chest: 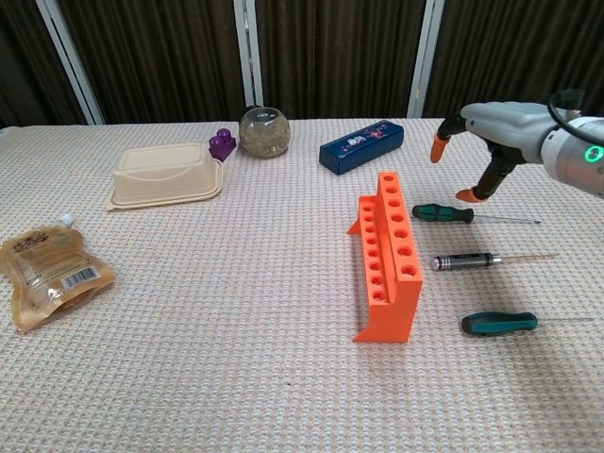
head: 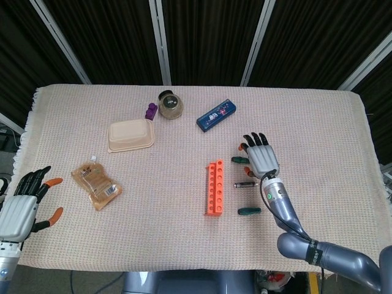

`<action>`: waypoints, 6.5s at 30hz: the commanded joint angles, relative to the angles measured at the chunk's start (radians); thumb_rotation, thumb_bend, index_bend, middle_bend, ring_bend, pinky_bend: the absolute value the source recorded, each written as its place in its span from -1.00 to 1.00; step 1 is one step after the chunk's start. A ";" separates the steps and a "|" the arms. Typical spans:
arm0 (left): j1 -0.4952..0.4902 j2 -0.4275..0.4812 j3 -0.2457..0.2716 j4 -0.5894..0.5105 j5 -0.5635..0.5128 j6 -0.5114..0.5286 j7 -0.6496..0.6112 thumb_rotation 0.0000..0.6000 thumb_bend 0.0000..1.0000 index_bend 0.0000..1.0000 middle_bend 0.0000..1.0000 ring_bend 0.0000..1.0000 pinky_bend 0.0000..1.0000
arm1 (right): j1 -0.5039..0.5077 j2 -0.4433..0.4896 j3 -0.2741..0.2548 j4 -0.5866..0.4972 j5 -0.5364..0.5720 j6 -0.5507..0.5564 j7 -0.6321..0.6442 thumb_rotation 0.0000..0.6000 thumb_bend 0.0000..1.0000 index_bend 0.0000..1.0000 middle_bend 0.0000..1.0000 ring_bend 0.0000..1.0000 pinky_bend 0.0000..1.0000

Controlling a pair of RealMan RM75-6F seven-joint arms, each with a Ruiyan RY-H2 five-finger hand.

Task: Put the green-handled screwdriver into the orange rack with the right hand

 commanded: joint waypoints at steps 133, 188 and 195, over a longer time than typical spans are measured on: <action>-0.040 0.023 0.017 -0.054 0.010 -0.045 0.041 1.00 -0.35 -0.56 -1.00 -1.00 -1.00 | -0.252 0.480 0.479 -0.416 -0.055 -0.760 1.165 1.00 -0.41 0.25 -0.57 -1.00 -1.00; -0.040 0.022 0.020 -0.058 -0.018 -0.049 0.058 1.00 -0.35 -0.56 -1.00 -1.00 -1.00 | -0.112 0.370 0.237 -0.305 -0.204 -0.633 1.196 1.00 -0.41 0.26 -0.57 -1.00 -1.00; -0.043 0.019 0.020 -0.053 -0.021 -0.055 0.056 1.00 -0.35 -0.56 -1.00 -1.00 -1.00 | -0.090 0.337 0.177 -0.278 -0.206 -0.563 1.169 1.00 -0.41 0.26 -0.57 -1.00 -1.00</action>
